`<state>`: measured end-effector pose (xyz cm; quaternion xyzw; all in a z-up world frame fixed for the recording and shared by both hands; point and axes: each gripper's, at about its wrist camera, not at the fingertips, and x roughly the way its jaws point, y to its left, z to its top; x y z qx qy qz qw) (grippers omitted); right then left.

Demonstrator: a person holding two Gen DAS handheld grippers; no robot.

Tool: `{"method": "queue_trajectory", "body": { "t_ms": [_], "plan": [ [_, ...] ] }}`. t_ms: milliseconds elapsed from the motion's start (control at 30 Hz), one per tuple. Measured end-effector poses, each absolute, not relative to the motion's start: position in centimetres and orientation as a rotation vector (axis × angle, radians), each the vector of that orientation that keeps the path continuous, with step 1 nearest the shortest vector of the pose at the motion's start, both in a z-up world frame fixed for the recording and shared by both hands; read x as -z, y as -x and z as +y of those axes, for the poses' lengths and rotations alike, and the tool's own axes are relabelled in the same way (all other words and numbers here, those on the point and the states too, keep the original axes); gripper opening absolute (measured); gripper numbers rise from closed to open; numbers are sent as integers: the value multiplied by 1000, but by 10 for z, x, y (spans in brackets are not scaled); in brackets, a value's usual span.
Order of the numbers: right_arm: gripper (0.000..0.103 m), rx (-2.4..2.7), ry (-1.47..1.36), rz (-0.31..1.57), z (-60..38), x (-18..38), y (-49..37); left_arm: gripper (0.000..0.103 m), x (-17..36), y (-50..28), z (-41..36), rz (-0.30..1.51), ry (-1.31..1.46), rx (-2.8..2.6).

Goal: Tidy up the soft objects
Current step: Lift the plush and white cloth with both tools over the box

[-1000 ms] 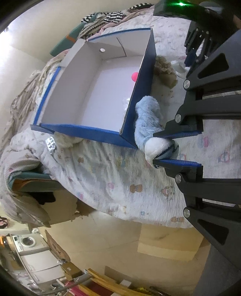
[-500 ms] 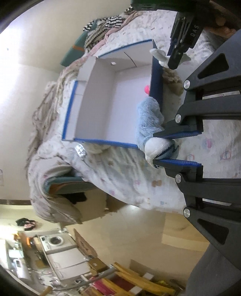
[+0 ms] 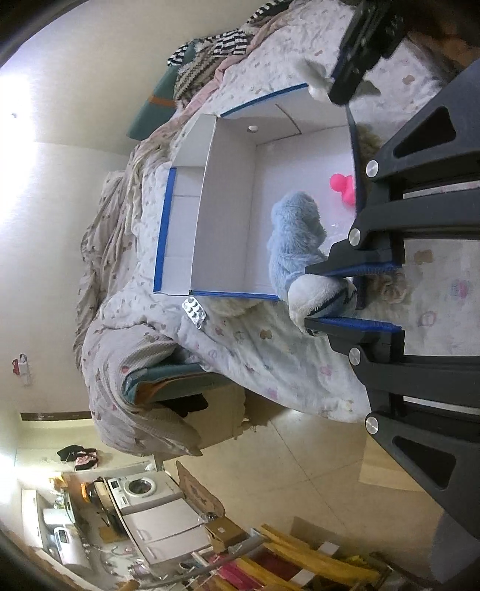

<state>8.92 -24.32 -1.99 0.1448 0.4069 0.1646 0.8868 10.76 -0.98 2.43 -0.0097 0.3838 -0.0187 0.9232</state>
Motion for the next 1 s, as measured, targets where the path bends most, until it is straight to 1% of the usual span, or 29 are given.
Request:
{"method": "queue_trajectory", "body": {
  "t_ms": [200,533,867,1000],
  "plan": [
    [27,-311,-321,817,-253,14,-112,18,-23,-136,-20,792,-5,51],
    [27,-264,-327,807,-272,21,-156,18,1,-180,-41,821,-77,85],
    [27,-236,-273,870,-270,48,-199,18,32,-203,-55,824,-86,123],
    [27,-224,-258,911,-268,62,-207,18,47,-210,-59,861,-74,130]
  ]
}}
